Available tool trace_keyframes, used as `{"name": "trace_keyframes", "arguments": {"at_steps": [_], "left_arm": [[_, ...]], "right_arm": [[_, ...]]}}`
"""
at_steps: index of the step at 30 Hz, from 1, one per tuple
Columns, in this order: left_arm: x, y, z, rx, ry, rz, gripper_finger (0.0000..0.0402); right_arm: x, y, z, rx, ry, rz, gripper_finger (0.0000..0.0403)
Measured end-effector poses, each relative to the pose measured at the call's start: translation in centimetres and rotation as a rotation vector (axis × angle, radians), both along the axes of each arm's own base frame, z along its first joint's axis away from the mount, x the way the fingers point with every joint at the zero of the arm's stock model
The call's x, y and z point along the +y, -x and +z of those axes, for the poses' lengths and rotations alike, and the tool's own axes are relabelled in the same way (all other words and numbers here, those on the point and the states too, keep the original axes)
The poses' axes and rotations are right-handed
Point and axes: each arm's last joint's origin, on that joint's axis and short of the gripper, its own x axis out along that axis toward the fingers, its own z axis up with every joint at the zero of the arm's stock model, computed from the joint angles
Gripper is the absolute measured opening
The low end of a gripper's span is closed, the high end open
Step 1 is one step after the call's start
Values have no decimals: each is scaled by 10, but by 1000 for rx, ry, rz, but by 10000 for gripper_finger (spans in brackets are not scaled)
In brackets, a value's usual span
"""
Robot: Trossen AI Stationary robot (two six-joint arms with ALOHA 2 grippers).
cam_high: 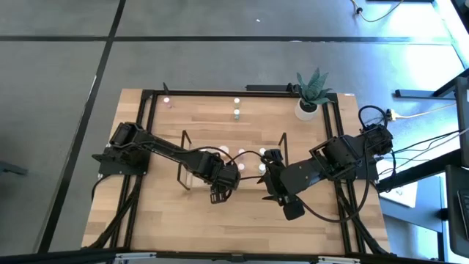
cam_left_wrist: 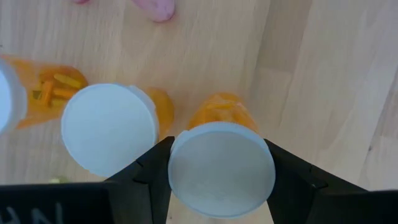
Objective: Pick and place medicine bottles onto shelf by color
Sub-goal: Put the orange pill bottle aligned with the orange pill bottle on the shelf
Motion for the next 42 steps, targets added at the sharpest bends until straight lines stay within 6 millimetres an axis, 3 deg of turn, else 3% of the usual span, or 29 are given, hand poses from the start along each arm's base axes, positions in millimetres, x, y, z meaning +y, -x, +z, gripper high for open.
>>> {"name": "trace_keyframes", "arguments": {"at_steps": [12, 30, 38, 42], "left_arm": [[0, 2, -1, 27, 6, -26, 193], [1, 0, -1, -1, -47, -16, 301], [-9, 3, 0, 16, 21, -43, 309], [-16, 12, 10, -1, 16, -46, 309]], "right_arm": [[0, 0, 0, 0, 0, 0, 217], [0, 0, 0, 1, 0, 0, 217], [0, 0, 0, 1, 0, 1, 217], [0, 0, 0, 1, 0, 1, 217]]}}
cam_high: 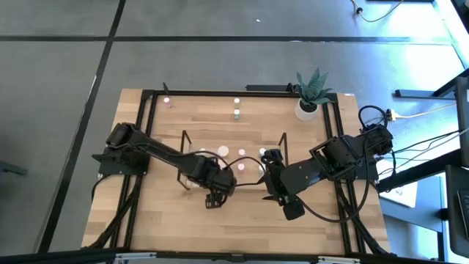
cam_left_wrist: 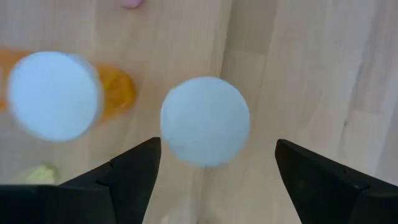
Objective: Pick and place medicine bottles onto shelf by color
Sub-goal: Put the orange pill bottle aligned with the orange pill bottle on the shelf
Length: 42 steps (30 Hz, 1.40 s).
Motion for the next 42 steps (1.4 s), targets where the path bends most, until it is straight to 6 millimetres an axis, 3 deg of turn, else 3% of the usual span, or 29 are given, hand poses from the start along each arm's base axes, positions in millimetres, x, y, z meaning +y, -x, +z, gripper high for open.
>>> {"name": "trace_keyframes", "arguments": {"at_steps": [9, 14, 22, 30, 42], "left_arm": [[-6, 35, 55, -183, -36, 28, 309], [-28, 40, 64, -242, 43, -137, 309], [-53, 23, 29, -182, 20, -303, 309], [-44, 3, -4, -65, 59, -285, 309], [-31, -4, -7, -56, 49, -273, 309]], "right_arm": [[0, 0, 0, 0, 0, 0, 217], [0, 0, 0, 0, 0, 0, 217], [0, 0, 0, 0, 0, 0, 217], [0, 0, 0, -1, 0, 0, 217], [0, 0, 0, -1, 0, 0, 217]]}}
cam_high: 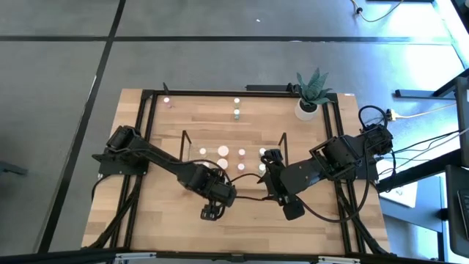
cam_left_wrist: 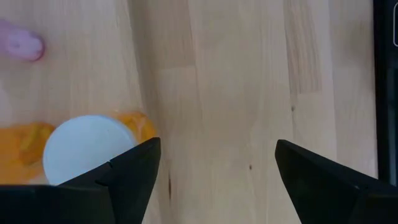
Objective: Pick and place medicine bottles onto shelf by color
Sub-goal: Put the orange pill bottle aligned with the orange pill bottle on the shelf, then put the blue pill bottle aligned with the blue pill bottle on the shelf
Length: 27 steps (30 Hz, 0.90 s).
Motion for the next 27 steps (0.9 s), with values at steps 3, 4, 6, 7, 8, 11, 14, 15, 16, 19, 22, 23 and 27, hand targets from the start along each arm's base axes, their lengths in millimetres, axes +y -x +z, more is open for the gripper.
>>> {"name": "trace_keyframes", "arguments": {"at_steps": [3, 4, 6, 7, 8, 11, 14, 15, 16, 19, 22, 23, 27], "left_arm": [[0, 0, 0, -1, -1, -6, 309], [-2, 1, 1, -1, 1, -4, 309], [-6, 4, 3, -4, 5, -13, 309], [-8, 7, 6, -5, 4, -17, 309], [-10, 10, 10, -12, 8, -9, 309], [-10, 23, 26, -35, -16, 46, 309], [-3, 40, 47, -69, -63, 137, 309], [0, 46, 54, -82, -72, 174, 309], [4, 52, 61, -95, -79, 209, 309], [16, 69, 82, -132, -79, 314, 309], [29, 85, 99, -163, -78, 408, 309], [34, 90, 103, -173, -76, 435, 309], [47, 105, 118, -205, -54, 506, 309]], "right_arm": [[0, 0, 0, 0, 0, 0, 217], [0, 0, 0, 0, 0, 0, 217], [0, 0, 0, 0, 0, 0, 217], [0, 0, 0, 0, 0, 0, 217], [0, 0, 0, 0, 0, 0, 217], [0, 0, 0, 0, 0, 0, 217], [0, 0, 0, 0, 0, 0, 217], [0, 0, 0, 0, 0, 0, 217], [0, 0, 0, -1, 0, 0, 217], [0, 0, 0, -1, -1, 0, 217], [0, 0, 0, -2, -1, 0, 217], [0, 0, 0, -2, -1, 0, 217], [0, -1, 0, -4, -10, -7, 217]]}}
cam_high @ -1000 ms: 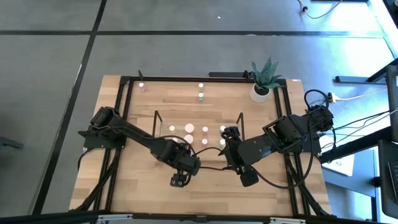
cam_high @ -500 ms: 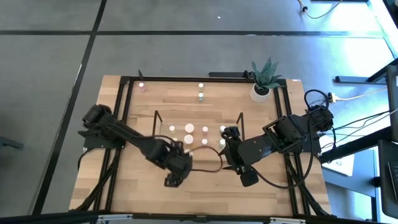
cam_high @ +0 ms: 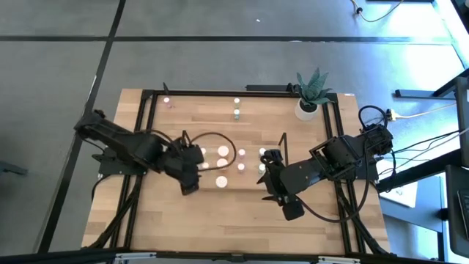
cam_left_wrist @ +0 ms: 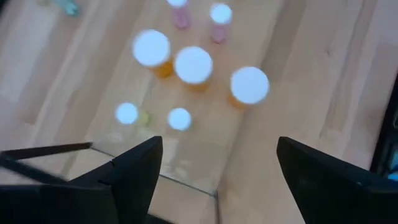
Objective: Pick and place medicine bottles onto shelf by color
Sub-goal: Put the blue pill bottle aligned with the blue pill bottle on the shelf
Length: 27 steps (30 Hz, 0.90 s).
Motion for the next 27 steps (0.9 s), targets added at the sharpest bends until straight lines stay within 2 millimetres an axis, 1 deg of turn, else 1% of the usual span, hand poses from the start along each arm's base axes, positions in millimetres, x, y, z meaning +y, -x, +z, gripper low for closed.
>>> {"name": "trace_keyframes", "arguments": {"at_steps": [3, 10, 12, 15, 17, 19, 21, 23, 27], "left_arm": [[7, 7, 8, -39, -18, 24, 309], [20, 16, 17, -77, -44, 72, 309], [24, 18, 17, -60, -57, 88, 309], [31, 20, 16, -21, -80, 108, 309], [35, 22, 15, 3, -93, 124, 309], [39, 23, 15, 24, -104, 141, 309], [44, 23, 14, 42, -112, 157, 309], [48, 24, 13, 61, -120, 171, 309], [56, 27, 12, 108, -138, 197, 309]], "right_arm": [[1, 0, 0, 7, -46, -21, 217], [1, -4, 3, -40, -43, -13, 217], [-4, -6, 4, -53, -28, -71, 217], [-17, -12, 4, -87, 2, -235, 217], [-31, -17, 4, -100, 9, -324, 217], [-50, -24, 4, -100, -17, -416, 217], [-76, -32, 4, -99, -48, -531, 217], [-107, -38, 4, -103, -63, -646, 217], [-162, -45, 1, -88, -46, -779, 217]]}}
